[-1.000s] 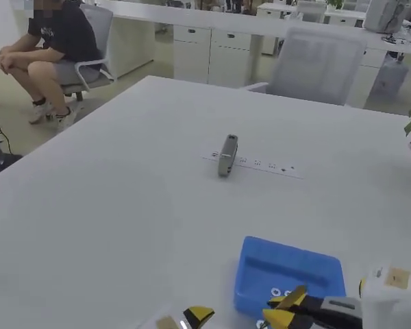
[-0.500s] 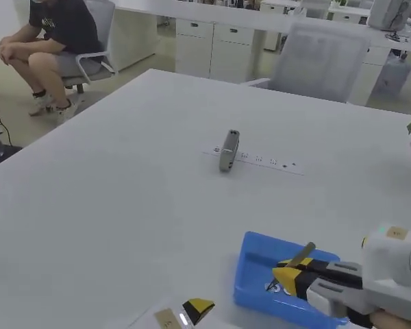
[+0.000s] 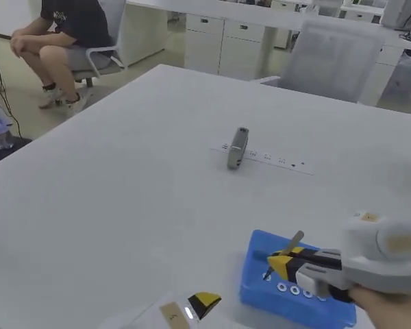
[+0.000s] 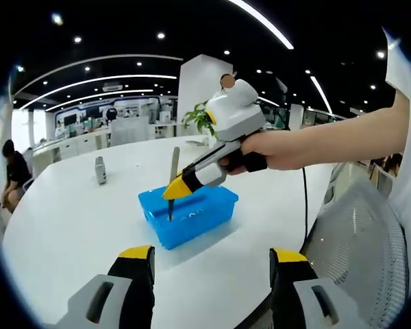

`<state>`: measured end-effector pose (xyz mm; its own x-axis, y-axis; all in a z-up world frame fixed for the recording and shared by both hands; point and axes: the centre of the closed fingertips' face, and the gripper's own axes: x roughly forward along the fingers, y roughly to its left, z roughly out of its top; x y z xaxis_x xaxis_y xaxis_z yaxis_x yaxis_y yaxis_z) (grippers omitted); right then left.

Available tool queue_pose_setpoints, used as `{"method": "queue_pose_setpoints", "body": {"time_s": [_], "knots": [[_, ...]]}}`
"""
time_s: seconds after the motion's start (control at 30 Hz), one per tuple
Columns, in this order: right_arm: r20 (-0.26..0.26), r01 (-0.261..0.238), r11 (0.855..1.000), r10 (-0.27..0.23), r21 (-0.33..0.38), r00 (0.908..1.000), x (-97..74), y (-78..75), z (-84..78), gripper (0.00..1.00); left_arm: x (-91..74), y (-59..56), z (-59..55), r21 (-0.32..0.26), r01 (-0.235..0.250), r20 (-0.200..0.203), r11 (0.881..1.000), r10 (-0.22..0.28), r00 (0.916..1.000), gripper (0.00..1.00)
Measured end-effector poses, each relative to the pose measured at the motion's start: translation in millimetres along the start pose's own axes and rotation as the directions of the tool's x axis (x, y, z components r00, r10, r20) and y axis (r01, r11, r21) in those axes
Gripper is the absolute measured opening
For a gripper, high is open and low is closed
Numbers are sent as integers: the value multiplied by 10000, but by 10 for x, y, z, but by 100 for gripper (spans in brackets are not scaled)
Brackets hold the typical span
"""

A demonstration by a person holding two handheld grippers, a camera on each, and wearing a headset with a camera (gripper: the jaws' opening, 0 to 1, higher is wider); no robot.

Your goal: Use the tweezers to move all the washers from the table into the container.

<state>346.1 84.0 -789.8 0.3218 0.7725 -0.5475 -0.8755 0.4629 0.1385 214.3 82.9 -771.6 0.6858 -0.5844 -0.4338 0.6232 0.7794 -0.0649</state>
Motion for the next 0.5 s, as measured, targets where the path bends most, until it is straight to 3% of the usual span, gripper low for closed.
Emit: {"method": "queue_pose_setpoints", "body": {"time_s": [0.5], "knots": [[-769, 109, 9986, -149, -521, 9969, 147, -73, -160, 3, 6, 13, -6, 12, -55, -28, 10000, 55, 10000, 68]]}}
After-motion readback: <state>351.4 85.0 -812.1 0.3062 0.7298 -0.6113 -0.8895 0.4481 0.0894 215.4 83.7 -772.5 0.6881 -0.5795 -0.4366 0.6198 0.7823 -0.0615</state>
